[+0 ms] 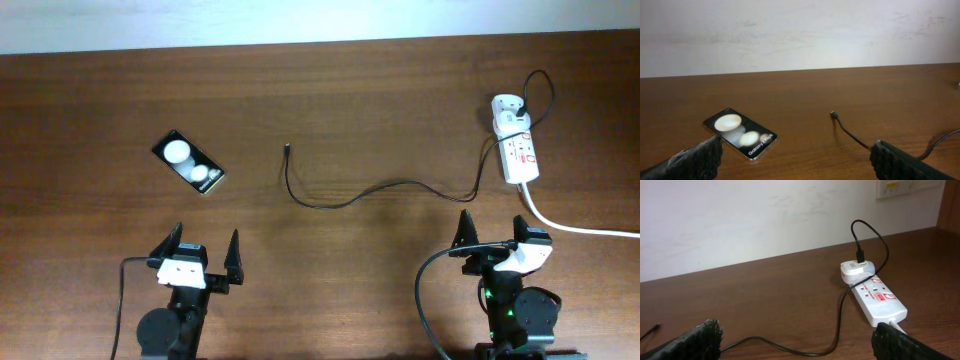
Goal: Plug charger to phone and switch on socket
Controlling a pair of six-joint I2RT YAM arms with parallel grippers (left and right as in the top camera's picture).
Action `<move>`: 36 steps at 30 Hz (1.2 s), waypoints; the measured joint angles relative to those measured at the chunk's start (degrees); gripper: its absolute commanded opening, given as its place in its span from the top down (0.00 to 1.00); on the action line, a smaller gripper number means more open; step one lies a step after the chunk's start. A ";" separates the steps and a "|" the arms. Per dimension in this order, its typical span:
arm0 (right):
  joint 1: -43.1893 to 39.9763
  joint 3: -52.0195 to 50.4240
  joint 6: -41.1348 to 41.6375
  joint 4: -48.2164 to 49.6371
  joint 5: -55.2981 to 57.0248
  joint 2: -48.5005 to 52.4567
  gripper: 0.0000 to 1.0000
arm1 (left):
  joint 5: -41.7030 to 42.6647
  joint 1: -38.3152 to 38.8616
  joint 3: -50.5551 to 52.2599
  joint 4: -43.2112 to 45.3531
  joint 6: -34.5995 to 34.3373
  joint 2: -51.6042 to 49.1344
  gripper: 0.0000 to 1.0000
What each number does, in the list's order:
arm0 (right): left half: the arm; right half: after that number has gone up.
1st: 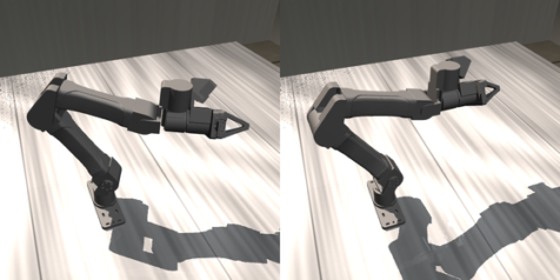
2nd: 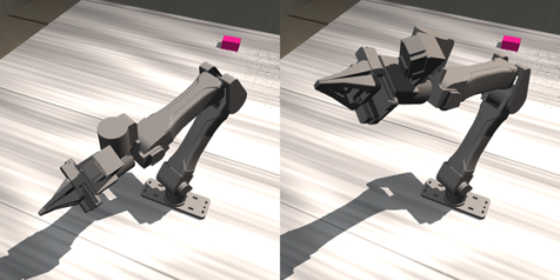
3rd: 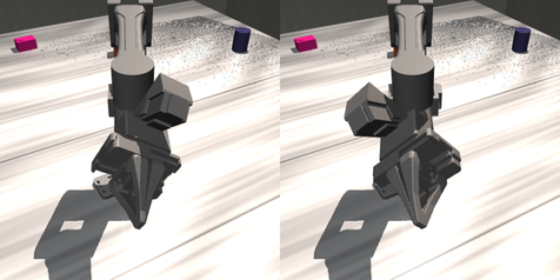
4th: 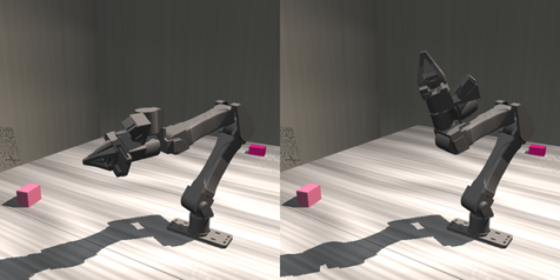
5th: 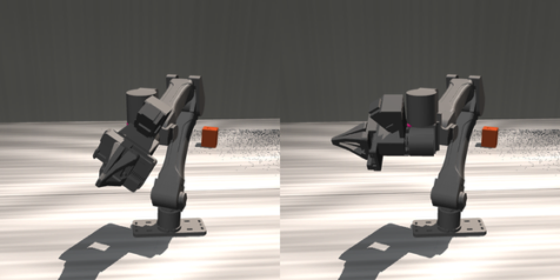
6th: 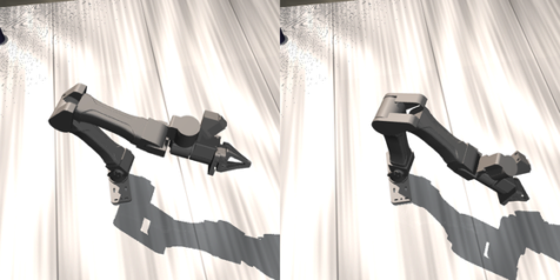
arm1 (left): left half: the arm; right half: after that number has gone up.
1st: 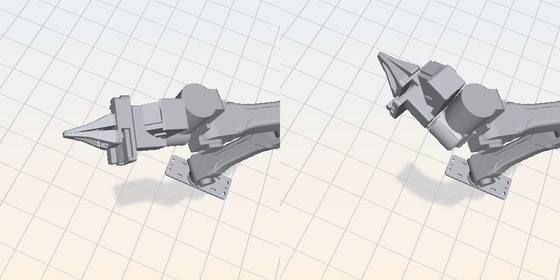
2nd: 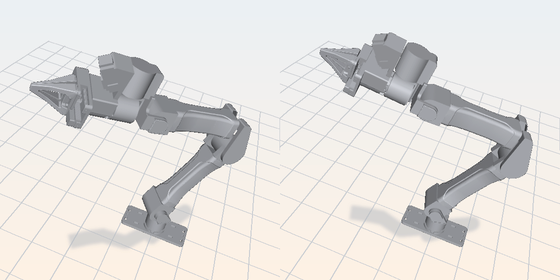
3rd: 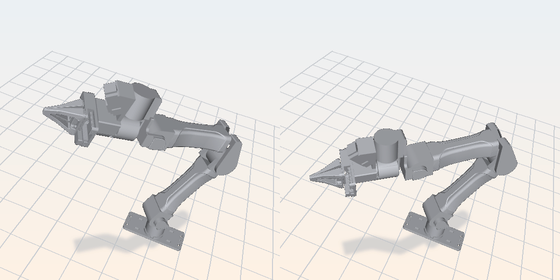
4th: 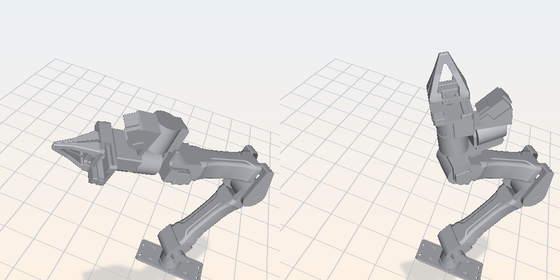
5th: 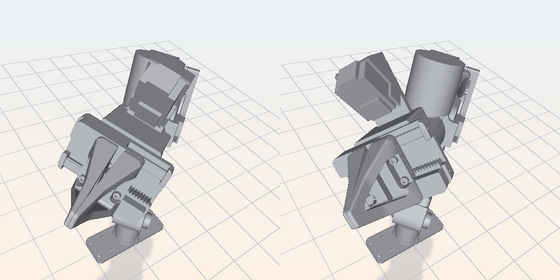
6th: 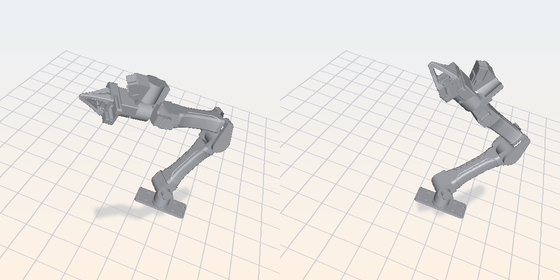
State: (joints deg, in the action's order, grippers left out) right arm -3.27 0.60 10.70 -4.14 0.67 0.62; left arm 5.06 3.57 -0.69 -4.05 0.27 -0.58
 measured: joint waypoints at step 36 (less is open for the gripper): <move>0.00 0.00 0.00 0.00 0.00 0.00 0.01 | 4.39 0.00 -0.31 0.37 -1.64 0.00 0.01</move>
State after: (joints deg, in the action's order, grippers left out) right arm -3.27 0.60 10.70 -4.14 0.67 0.62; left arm 9.45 3.57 -0.99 -3.68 -1.37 -0.58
